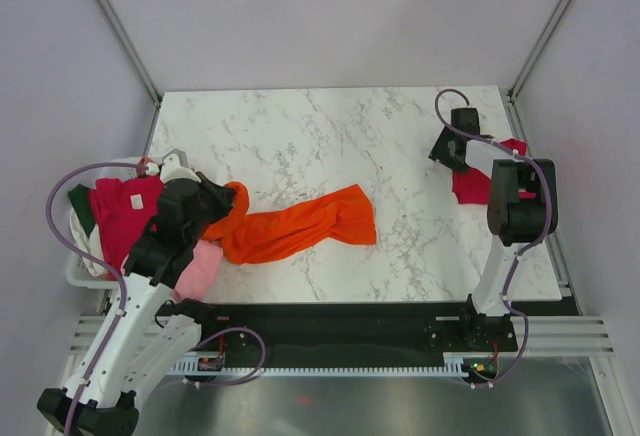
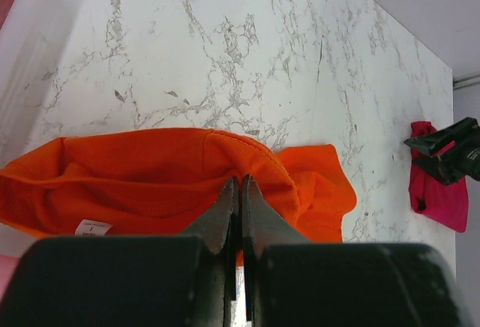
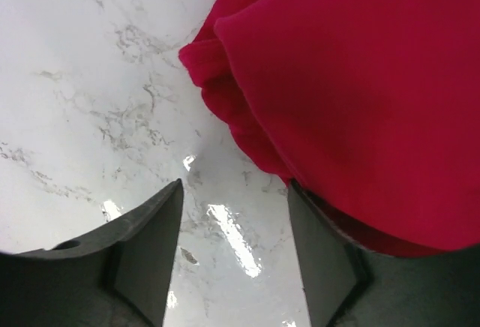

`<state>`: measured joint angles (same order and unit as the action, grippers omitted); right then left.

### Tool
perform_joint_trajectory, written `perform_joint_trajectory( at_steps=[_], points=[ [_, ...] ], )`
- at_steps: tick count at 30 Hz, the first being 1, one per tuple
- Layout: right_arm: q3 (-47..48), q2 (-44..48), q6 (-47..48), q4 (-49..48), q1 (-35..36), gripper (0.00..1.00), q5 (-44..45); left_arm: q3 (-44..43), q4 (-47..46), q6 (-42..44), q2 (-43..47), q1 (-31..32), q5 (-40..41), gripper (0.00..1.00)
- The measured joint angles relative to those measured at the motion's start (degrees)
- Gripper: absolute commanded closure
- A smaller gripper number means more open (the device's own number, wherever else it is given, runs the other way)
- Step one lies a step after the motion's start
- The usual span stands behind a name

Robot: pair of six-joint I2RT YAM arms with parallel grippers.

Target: Fold and stack the t-shirts

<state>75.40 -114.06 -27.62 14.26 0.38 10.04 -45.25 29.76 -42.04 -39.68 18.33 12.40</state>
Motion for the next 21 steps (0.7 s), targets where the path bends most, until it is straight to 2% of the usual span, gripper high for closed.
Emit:
perform_joint_trajectory(
  at_steps=[4, 9, 12, 13, 18, 21],
  points=[
    [0.02, 0.76, 0.63, 1.49, -0.2, 0.2, -0.81, 0.0, -0.04, 0.0, 0.09, 0.0, -0.17, 0.98],
    [-1.9, 5.2, 2.45, 2.93, 5.55, 0.16, -3.5, 0.0, -0.11, 0.28, 0.22, 0.0, -0.17, 0.98],
    [-4.92, 9.86, 3.5, 2.73, 9.94, 0.18, -6.51, 0.0, -0.04, 1.03, 0.79, 0.0, -0.17, 0.98],
    [-6.27, 11.54, 3.78, 2.91, 11.34, 0.25, -7.61, 0.0, -0.02, 1.22, 1.07, 0.0, -0.15, 0.98],
    [-14.64, 18.47, 4.79, 2.99, 16.35, 0.26, -13.33, -0.04, 0.15, 2.05, 2.14, 0.0, -0.13, 0.98],
    [-18.56, 20.68, 4.96, 4.22, 19.54, 0.31, -15.37, -0.22, 0.24, 2.43, 2.12, 0.0, -0.11, 0.98]
  ],
)
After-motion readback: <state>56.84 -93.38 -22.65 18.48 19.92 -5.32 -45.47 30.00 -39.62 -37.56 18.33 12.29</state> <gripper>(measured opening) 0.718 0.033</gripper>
